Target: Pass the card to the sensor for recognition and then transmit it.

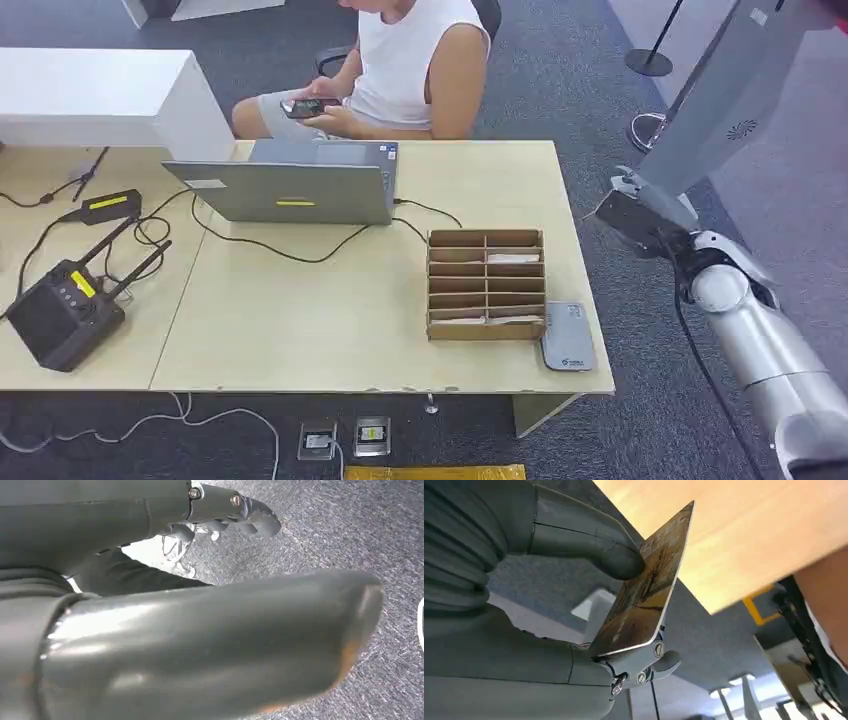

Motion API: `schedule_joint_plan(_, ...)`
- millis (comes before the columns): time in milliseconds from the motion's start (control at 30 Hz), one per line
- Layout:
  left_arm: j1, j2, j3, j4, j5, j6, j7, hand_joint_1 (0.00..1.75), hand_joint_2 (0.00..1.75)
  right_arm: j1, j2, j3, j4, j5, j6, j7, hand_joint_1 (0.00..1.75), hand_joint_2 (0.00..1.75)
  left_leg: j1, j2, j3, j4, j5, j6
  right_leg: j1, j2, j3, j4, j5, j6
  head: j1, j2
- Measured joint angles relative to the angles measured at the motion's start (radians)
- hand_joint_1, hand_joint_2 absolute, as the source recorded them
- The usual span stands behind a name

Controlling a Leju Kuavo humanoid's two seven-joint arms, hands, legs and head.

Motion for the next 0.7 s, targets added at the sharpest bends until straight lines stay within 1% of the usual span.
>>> schedule_joint_plan(200, -0.002, 0.001, 0.000, 0.000, -0.012, -0.002, 0.003, 0.00, 0.00, 0.111, -0.004, -0.064, -0.071, 0.047, 0.053, 0.014, 1.75, 1.75, 0.000, 0.000, 0.000, 0.000, 0.000, 0.000, 0.000, 0.000, 0.000, 0.000, 0.000, 0.000, 0.000, 0.000)
schedule_joint_plan(400, -0.003, 0.006, 0.000, 0.000, -0.018, -0.004, 0.009, 0.00, 0.00, 0.191, -0.012, -0.114, -0.137, 0.061, 0.130, 0.029, 1.75, 1.75, 0.000, 0.000, 0.000, 0.000, 0.000, 0.000, 0.000, 0.001, 0.000, 0.000, 0.000, 0.000, -0.001, 0.000)
schedule_joint_plan(700, -0.004, 0.009, 0.000, 0.000, -0.031, -0.006, 0.010, 0.00, 0.00, 0.261, -0.017, -0.162, -0.218, 0.068, 0.187, 0.055, 1.75, 1.75, 0.000, 0.000, 0.001, 0.000, 0.000, 0.000, 0.000, 0.001, 0.000, 0.000, 0.000, 0.000, 0.000, 0.000)
